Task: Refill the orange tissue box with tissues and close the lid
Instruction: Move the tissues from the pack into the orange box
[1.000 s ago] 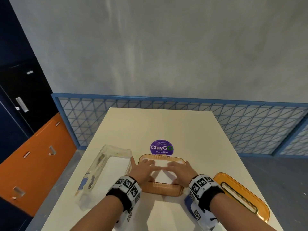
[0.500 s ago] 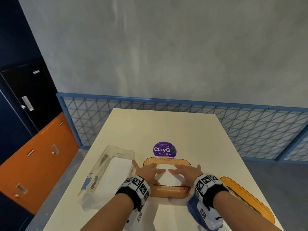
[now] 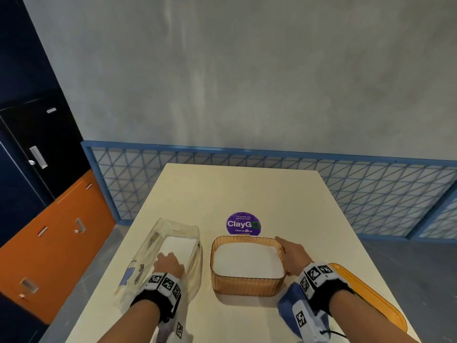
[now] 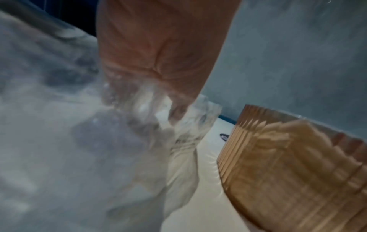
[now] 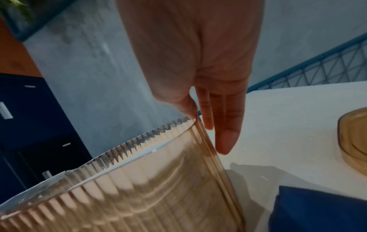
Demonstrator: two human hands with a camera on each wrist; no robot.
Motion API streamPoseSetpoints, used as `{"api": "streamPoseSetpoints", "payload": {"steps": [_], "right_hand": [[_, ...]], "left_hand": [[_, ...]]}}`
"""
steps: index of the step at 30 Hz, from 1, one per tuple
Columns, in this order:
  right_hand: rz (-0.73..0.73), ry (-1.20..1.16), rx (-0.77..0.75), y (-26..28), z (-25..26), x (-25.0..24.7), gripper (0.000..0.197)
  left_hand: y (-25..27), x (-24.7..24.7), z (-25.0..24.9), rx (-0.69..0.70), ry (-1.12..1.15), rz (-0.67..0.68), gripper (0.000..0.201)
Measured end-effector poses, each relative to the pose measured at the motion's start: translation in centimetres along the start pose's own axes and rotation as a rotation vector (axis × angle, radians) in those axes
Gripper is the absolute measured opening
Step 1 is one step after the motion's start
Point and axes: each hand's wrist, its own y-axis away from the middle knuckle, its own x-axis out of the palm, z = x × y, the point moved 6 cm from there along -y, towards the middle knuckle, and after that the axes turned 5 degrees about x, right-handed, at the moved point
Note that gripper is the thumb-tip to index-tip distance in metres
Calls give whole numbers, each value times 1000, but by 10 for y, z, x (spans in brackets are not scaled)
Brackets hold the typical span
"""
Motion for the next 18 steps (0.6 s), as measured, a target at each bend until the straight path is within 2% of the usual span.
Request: {"api": "streamPoseSetpoints", "payload": {"steps": [4,6,18], "right_hand": [[31,-10,32,2,3,-3,54],[38,-14,40,3,5,-5,55],[93,-29,63,6,8,-4,59]], "left_hand": [[-4,15,4,-28,-82,29,61],[-4,18,4,-45,-98,18,63],[-5,21,0,-58,-128,-18,43]]}}
